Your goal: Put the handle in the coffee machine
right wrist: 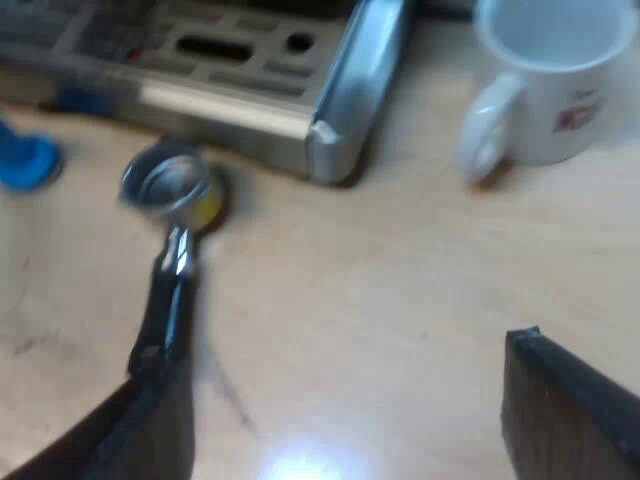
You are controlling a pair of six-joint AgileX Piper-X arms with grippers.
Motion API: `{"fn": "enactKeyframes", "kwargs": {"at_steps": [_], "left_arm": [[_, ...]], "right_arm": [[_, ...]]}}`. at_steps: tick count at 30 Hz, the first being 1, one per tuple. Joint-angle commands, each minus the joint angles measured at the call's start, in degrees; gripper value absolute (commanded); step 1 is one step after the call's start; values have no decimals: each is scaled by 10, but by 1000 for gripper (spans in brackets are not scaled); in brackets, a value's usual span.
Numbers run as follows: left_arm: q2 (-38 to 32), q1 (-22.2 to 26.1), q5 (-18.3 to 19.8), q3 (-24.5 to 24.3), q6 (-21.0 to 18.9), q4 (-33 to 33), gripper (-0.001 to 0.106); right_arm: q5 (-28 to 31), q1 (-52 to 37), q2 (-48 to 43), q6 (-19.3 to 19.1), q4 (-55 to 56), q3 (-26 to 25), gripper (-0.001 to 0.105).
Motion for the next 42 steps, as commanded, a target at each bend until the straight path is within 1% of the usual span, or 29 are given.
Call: {"fn": "enactKeyframes", "kwargs": {"at_steps": [1,4,5,8,9,12,13,14,16,17,18,21,22,24,26,27,29,30,31,32,35,37,42], "left_arm": [[26,-10,30,-9,36,29,63],[46,-43,30,-10,72,51,63],[49,-49,30,-10,75,55,63],[72,-97,20,-10,78,55,63],[76,-105,18,-10,78,54,63],[96,-142,18,-10,78,47,63],[106,-161,18,-10,78,46,63],[117,-173,18,-10,78,46,63],[131,-189,18,-10,78,43,63],[142,-199,18,-10,78,39,63],[147,-203,18,-10,78,37,63],[169,-215,15,-10,78,18,63],[178,-215,15,-10,78,9,63],[189,-215,15,-10,79,-1,63],[197,-215,15,-10,86,-4,63],[203,-215,15,-10,92,-4,63],[214,-215,15,-10,103,-4,63],[216,-215,15,-10,104,-4,63],[220,-215,15,-10,104,-4,63],[225,-215,15,-10,106,-4,63],[235,-215,15,-10,108,-4,63],[242,-215,15,-6,108,-4,63],[243,-221,15,12,119,-6,63]], "right_arm": [[-6,49,47,-10,20,-11,66],[-3,99,83,-5,17,-11,66],[0,105,91,-1,16,-11,66],[40,162,131,43,0,-11,66],[45,172,138,47,-4,-11,66],[80,214,164,76,-22,-11,66],[107,238,179,99,-32,-11,66],[118,252,189,114,-37,-11,66],[134,272,209,139,-44,-11,66],[145,285,221,158,-46,-11,66],[151,291,228,163,-46,-11,66],[185,313,255,202,-46,-11,64],[191,321,266,211,-46,-11,61],[191,328,280,219,-46,-11,52],[191,330,292,227,-46,-11,41],[191,329,300,235,-46,-11,32],[188,329,318,239,-52,-5,15],[186,329,323,243,-55,-2,12],[181,329,333,255,-61,3,4],[176,329,342,265,-69,8,0],[167,329,362,270,-80,16,0],[161,334,396,296,-98,22,0],[161,342,457,315,-123,25,0]]}}
